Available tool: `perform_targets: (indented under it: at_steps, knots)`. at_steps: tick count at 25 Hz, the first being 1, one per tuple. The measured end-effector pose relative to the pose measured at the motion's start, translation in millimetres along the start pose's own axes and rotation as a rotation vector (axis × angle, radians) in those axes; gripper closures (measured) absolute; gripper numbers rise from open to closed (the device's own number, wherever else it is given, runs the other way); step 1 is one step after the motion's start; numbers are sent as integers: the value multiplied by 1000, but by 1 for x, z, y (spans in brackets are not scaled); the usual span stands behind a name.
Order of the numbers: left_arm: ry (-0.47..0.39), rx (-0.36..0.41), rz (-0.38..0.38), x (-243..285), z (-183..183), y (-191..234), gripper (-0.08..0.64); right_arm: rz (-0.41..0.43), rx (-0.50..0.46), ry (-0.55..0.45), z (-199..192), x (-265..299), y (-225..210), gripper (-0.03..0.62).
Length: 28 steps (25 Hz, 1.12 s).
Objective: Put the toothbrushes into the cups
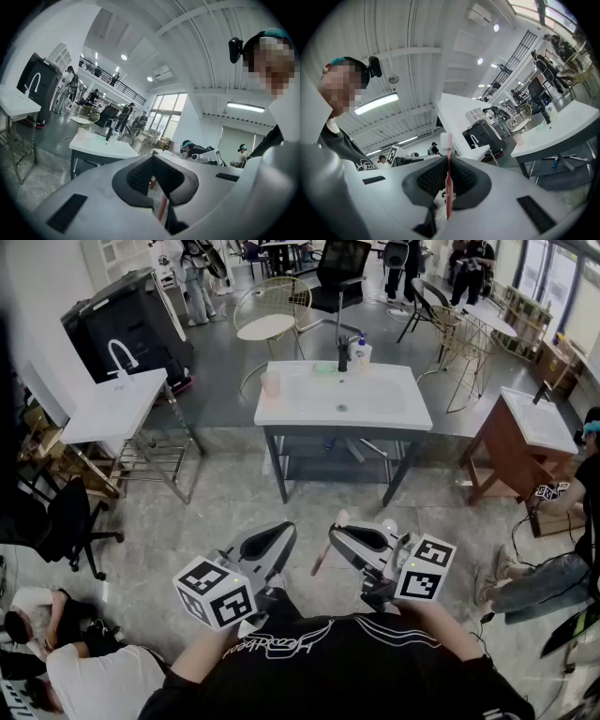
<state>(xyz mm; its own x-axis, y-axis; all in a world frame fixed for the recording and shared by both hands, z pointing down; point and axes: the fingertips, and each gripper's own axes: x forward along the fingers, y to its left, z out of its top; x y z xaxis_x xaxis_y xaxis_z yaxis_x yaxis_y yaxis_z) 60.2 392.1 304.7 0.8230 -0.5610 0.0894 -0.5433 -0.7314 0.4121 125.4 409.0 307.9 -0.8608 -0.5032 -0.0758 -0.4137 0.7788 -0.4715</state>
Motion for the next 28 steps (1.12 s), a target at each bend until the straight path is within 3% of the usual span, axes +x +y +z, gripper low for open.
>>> perform_targets:
  at_steps: [14,21,28]
  knots:
    - [29,-58,0,15,-2,48,555,-29,37,18,-4,31,-33,551]
    - [63,-125,8,32,2,121,555,-67,98,20,-9,83,-82,551]
    - [78,-181,16,54,23,221,555,-106,168,38,-9,156,-147,551]
